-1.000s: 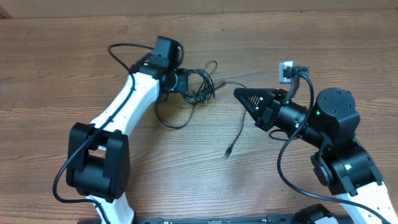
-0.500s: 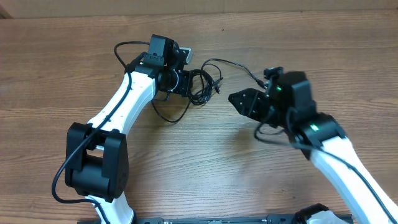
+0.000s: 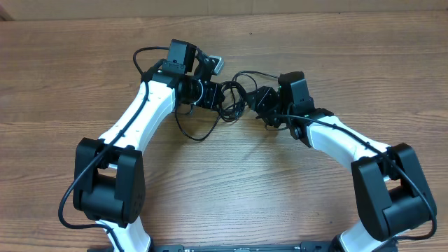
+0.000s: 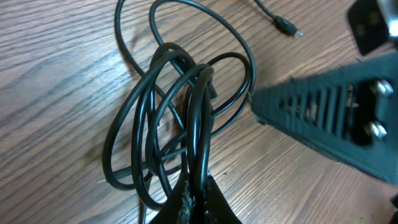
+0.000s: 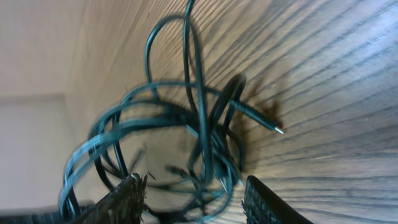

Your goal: Untangle cables

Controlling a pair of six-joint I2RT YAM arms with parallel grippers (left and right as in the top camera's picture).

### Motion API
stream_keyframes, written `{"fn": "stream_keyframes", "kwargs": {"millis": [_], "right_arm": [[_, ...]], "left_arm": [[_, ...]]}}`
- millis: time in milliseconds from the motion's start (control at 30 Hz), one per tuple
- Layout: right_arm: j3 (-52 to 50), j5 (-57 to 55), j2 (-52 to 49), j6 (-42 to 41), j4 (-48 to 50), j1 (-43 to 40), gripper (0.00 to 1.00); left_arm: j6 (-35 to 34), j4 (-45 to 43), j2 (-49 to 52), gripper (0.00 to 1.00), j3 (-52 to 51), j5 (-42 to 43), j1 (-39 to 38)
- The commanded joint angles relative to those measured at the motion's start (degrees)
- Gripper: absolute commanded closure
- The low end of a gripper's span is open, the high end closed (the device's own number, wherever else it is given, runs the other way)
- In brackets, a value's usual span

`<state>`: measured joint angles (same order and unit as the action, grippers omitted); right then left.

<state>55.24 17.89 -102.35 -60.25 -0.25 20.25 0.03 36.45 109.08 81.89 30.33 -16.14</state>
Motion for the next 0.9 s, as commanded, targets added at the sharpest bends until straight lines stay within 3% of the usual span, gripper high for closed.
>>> {"fn": "stream_keyframes", "kwargs": {"millis": [0, 133, 300, 433, 633, 700, 867], "right_arm": [[0.52, -4.96, -1.31, -12.15, 0.83, 0.11, 0.51], [0.52, -6.78, -1.51, -18.75, 2.40, 0.31, 0.52], [0.52, -6.75, -1.51, -24.96, 4.09, 0.33, 0.82], [0.52, -7.02, -1.84, -24.76, 1.73, 0.33, 0.85], [0.52, -9.64, -4.13, -16.79, 0.48, 0.33, 0.86], [0.52, -10.95, -4.31, -12.33, 0.39, 0.33, 0.96], [0.68, -11.45, -4.28, 2.80, -3.41, 0.31, 0.96]], "left_arm": [[1.75, -0.04, -0.76, 0.96, 0.76, 4.50, -0.50], [1.79, 0.13, -0.76, 0.96, 0.76, 6.82, -0.50], [4.81, 1.29, -0.76, 0.96, 0.76, 10.64, -0.50], [4.81, 1.40, -0.76, 0.96, 0.76, 10.97, -0.50], [6.95, 1.29, -0.76, 0.96, 0.76, 17.62, -0.48], [7.96, 1.40, -0.76, 0.96, 0.76, 19.50, -0.48], [9.88, 1.09, -0.87, 0.96, 0.79, 20.11, 0.39]]}}
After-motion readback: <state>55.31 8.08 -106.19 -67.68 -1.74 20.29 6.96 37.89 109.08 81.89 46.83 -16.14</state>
